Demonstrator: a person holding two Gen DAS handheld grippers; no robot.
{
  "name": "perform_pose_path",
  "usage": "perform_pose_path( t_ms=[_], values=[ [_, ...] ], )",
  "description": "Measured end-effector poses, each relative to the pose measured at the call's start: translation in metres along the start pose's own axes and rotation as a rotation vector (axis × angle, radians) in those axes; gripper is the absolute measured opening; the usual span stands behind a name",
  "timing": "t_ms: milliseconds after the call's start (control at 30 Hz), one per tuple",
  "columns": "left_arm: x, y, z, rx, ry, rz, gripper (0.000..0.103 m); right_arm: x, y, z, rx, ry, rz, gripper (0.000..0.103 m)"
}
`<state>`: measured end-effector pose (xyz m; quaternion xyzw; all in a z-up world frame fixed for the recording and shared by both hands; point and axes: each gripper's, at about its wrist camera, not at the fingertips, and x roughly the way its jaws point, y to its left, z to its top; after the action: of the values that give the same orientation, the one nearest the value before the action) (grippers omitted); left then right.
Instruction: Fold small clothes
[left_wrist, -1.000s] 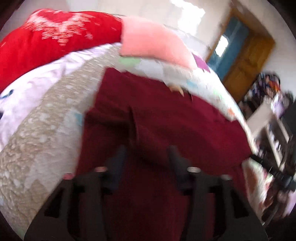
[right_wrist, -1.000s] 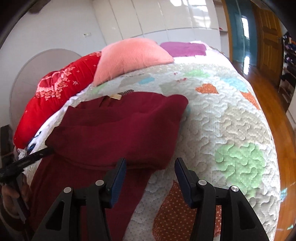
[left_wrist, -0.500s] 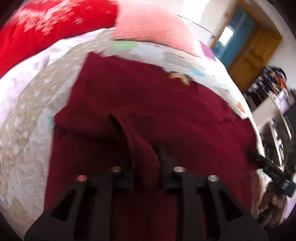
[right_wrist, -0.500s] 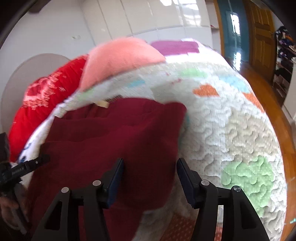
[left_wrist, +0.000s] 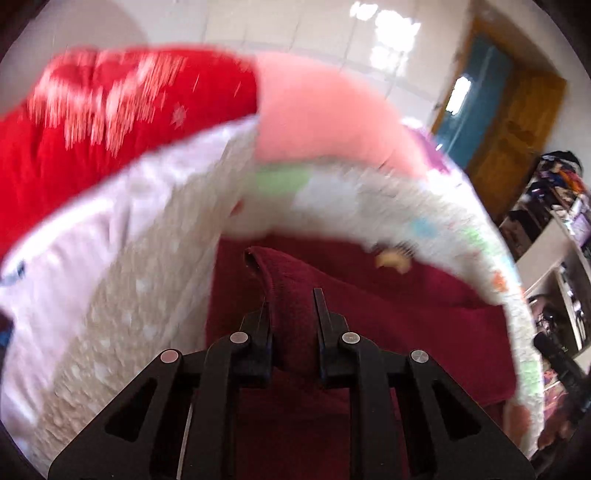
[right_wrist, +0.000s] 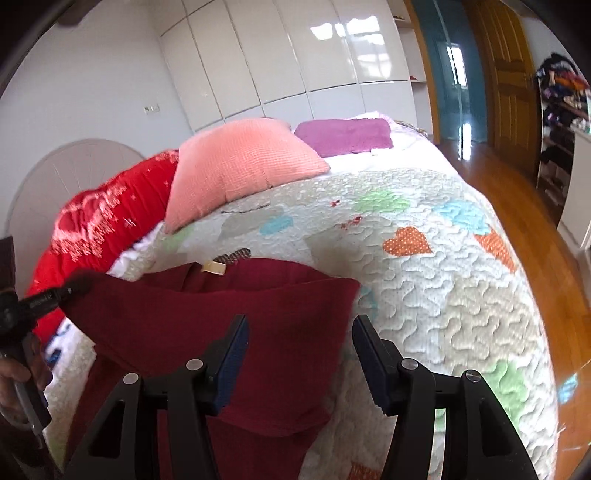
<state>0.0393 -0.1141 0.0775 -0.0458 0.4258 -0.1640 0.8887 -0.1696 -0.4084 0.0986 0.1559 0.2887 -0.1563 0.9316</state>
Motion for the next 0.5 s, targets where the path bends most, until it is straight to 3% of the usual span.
perform_pose_path(
  t_ms=[67,200,267,433,500],
  values=[
    [0.021,0.009,-0.011,-0.015,0.047,0.018,0.016,0.015,0.007,-0.003,-0.025,0.031,0.002,0.043],
    [0.033,0.020,-0.020,-0.043,0.049,0.017,0.016,0.052,0.016,-0.019,-0.062,0.131,0.020,0.042],
    [0.031,0.020,-0.018,-0.042,0.046,0.014,0.016,0.062,0.021,-0.024,-0.122,0.167,-0.035,0.039],
    [0.036,0.023,-0.018,-0.037,0.049,0.020,0.016,0.029,0.035,-0.021,-0.220,0.105,-0.028,0.039],
    [0.037,0.022,-0.018,-0.048,0.050,0.010,0.016,0.036,0.041,-0.033,-0.298,0.165,-0.063,0.039]
  ],
)
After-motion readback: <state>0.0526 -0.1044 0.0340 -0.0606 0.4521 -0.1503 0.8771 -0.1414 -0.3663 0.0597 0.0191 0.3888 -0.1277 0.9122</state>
